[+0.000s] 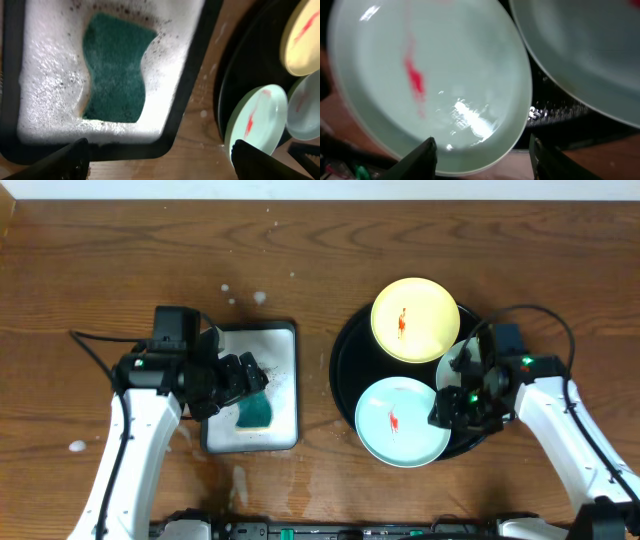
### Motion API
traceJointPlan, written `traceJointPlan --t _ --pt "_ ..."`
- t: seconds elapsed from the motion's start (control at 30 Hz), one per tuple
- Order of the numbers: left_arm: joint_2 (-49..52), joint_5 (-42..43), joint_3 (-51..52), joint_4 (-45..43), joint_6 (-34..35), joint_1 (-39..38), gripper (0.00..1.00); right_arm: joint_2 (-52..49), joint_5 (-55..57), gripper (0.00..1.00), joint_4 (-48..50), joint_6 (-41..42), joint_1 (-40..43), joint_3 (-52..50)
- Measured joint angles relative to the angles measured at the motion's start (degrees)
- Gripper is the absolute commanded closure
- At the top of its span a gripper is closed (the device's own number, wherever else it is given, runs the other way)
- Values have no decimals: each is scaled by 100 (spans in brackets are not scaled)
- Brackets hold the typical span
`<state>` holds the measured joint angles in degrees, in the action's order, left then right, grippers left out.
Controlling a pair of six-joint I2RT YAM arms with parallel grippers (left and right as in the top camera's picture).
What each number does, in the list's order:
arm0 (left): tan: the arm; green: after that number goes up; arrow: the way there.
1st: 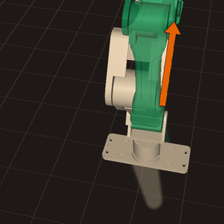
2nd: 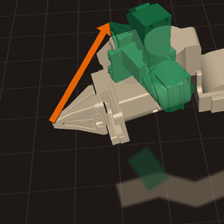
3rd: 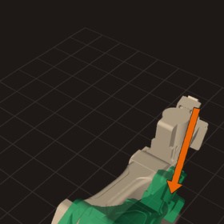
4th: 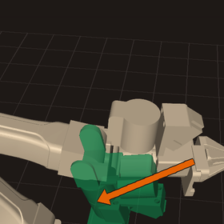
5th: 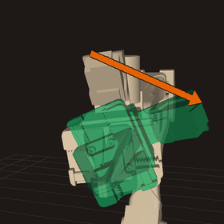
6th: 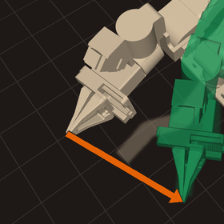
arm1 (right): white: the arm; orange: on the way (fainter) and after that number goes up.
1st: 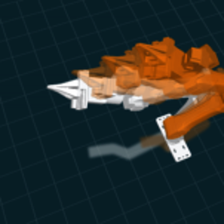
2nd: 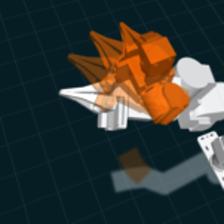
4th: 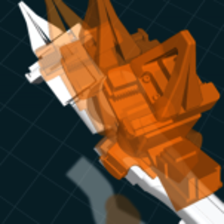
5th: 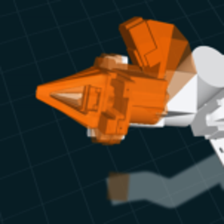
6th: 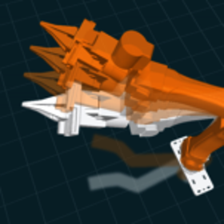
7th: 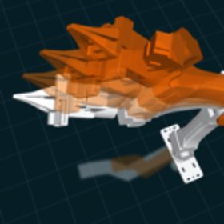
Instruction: Clean dirty plates on tray and stack at the side
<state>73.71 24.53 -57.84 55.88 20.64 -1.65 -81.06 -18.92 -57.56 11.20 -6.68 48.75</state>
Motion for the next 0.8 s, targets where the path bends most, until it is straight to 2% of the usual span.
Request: traceJointPlan --t 0.13,0.23,0.43,0.57,0.7,0.77,0.8 --pt "179 321 0 70 -63 0 18 -48 90 57 658 210 0 -562" --pt "177 575 0 68 -210 -4 23 -98 164 77 1056 306 0 -765" --pt "177 175 0 142 -409 -31 25 -122 245 76 1652 501 0 -885" --pt "177 -153 7 151 -439 -111 25 -199 262 99 2186 686 0 -1259" --pt "175 -413 142 74 -448 -221 27 -192 177 99 2638 776 -4 -1311" --pt "175 -511 304 -131 -455 -286 31 -197 181 99 2822 785 -4 -1309" --pt "177 -538 387 -234 -461 -313 36 -197 195 99 2863 785 -4 -1309"
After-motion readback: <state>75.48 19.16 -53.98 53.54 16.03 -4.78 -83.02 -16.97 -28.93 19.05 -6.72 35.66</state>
